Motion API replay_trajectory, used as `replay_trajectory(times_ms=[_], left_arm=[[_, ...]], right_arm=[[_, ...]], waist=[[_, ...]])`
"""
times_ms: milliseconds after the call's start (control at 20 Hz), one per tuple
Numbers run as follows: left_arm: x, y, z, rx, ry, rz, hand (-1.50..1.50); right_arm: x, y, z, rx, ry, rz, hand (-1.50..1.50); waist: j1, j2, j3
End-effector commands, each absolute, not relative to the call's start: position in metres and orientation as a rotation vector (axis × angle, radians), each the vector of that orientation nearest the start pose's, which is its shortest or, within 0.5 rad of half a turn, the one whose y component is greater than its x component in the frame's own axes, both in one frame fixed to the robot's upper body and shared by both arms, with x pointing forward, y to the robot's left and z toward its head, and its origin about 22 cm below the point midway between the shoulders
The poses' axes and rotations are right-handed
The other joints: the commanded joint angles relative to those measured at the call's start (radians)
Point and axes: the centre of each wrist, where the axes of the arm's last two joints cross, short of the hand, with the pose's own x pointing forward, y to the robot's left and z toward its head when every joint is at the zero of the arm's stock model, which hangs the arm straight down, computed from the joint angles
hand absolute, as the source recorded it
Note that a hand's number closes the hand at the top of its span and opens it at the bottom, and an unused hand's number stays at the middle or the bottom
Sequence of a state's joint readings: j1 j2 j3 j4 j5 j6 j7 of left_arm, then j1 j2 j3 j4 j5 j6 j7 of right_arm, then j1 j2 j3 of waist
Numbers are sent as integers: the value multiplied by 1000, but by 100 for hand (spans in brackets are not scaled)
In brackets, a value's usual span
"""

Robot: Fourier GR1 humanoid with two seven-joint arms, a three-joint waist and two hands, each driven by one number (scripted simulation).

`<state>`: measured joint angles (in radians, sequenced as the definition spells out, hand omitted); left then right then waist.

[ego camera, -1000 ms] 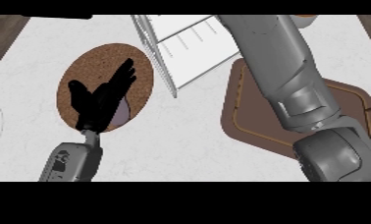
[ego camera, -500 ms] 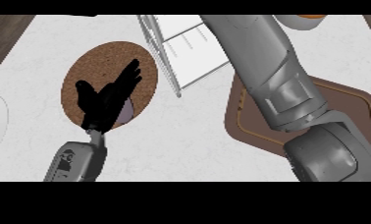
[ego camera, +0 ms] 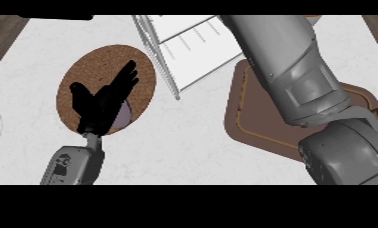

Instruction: Pick the cupcake from the tray and place it in the tiered basket

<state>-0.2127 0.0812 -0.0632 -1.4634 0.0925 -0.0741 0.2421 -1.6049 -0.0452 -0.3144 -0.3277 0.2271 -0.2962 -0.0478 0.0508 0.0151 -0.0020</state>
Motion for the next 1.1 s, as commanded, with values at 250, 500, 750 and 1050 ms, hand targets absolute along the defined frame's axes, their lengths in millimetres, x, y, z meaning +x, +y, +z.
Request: replay_trajectory(times_ms=[250,500,750,1050], left_arm=[[281,220,17,-120,-1383,-154,0],[277,225,27,-117,-1390,-152,0],[279,230,28,-110,-1390,-156,0],[282,230,35,-112,-1387,-160,0]], right_arm=[[485,-186,259,-228,-1793,217,-150],[475,-284,263,-195,-1781,355,-150],[457,-346,270,-153,-1775,432,-150],[417,-432,288,-137,-1772,415,-150]], waist=[[-46,-12,2],[-41,-12,3],[-44,-12,2],[-35,-9,3]])
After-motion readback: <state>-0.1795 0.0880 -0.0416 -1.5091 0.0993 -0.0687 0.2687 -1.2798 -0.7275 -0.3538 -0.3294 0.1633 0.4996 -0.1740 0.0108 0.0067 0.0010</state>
